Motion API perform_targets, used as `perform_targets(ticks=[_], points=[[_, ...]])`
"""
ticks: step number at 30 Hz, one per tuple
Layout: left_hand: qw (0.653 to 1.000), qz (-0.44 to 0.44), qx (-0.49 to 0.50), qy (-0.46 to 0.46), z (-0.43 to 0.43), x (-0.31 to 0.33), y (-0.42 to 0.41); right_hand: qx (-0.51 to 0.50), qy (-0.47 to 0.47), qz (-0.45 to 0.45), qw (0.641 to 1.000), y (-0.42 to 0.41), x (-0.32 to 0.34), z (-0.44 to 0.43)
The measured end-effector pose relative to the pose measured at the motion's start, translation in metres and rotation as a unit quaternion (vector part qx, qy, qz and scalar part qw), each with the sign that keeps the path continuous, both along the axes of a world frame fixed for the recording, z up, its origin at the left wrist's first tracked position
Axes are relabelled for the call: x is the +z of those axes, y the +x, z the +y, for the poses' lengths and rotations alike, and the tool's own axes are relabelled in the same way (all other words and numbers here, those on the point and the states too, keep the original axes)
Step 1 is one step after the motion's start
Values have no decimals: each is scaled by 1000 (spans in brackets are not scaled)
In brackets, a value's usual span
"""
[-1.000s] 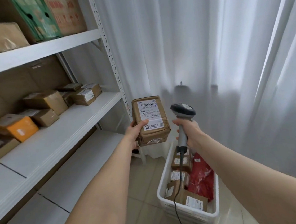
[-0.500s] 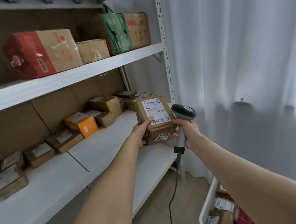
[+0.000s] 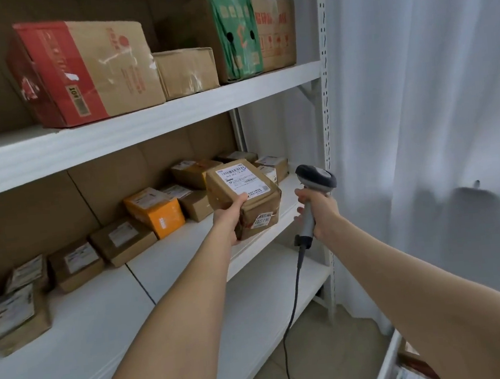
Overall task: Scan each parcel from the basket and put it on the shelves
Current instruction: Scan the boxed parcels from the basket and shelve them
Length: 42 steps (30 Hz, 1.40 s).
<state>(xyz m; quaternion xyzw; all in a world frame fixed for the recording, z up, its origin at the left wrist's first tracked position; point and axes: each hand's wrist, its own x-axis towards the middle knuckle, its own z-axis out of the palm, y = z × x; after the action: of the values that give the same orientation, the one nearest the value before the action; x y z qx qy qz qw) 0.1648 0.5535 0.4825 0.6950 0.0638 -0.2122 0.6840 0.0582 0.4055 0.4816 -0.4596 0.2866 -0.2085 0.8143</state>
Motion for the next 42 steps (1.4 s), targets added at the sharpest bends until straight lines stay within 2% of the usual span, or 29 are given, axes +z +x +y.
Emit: perform_targets(ticks=[11,17,31,39,42], points=[[997,25,67,1,-73,-25,130,45,15,40,998,153,-38,-78],[993,54,109,-6,-98,-43,178,59,18,58,996,207,-53,-101],[990,113,55,56,-122,-52,228,54,18,82,995,246,-64,-114],[990,107,47,73,-120,-49,238,40,26,80,996,245,-68,-111],[991,62,70,97,-119,-47,237,37,26,77,996,243,-66,-109]])
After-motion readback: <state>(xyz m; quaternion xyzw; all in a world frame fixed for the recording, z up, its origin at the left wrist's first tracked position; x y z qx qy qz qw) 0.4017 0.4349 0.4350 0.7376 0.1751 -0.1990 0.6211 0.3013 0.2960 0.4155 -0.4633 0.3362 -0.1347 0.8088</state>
